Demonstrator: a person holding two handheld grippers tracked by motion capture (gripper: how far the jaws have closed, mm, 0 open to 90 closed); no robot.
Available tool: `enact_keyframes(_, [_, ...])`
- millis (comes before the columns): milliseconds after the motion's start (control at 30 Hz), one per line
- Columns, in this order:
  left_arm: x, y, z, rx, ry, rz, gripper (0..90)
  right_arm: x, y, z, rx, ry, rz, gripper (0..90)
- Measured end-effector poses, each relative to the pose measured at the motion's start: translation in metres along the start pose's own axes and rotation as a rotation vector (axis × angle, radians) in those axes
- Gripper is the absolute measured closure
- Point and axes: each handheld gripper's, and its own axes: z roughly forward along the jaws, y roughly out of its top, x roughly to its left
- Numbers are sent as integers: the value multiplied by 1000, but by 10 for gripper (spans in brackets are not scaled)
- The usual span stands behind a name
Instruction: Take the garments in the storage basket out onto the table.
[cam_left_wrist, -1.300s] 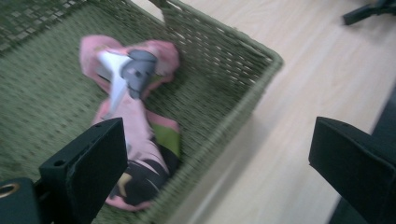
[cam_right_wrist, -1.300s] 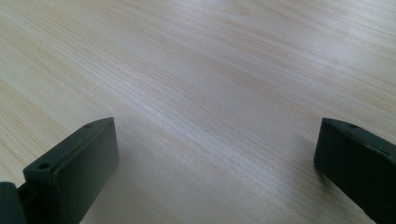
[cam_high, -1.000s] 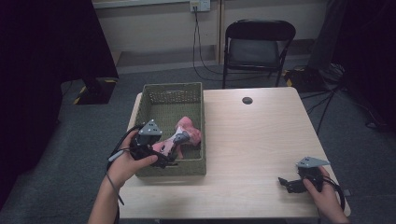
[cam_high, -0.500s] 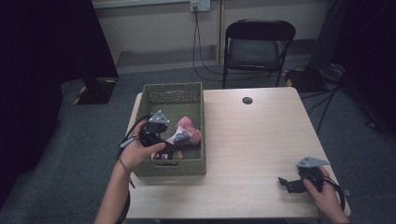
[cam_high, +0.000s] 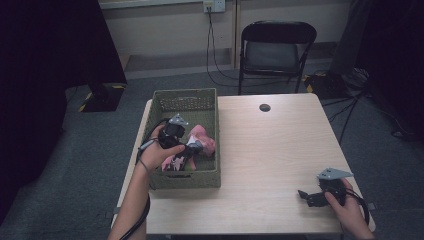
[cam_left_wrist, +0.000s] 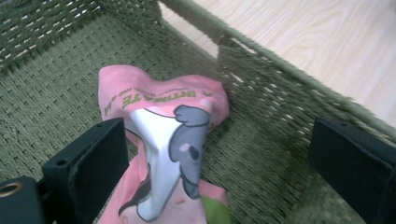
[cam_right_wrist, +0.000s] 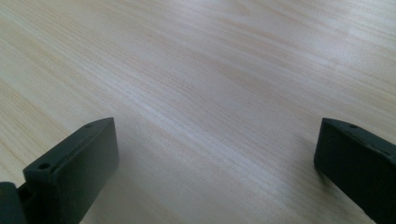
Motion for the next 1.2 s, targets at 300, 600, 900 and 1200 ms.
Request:
enact_keyframes(300, [16, -1, 23, 78, 45, -43, 42, 0, 0, 0, 0, 0, 0, 0])
enact_keyframes(600, [24, -11, 54, 205, 55, -48, 48, 0, 0, 0, 0, 0, 0, 0])
enact_keyframes(900, [25, -18, 81, 292, 43, -24, 91, 0, 0, 0, 0, 0, 0, 0])
enact_keyframes(1200, [23, -17, 93, 364, 93, -21, 258, 0, 0, 0, 0, 0, 0, 0])
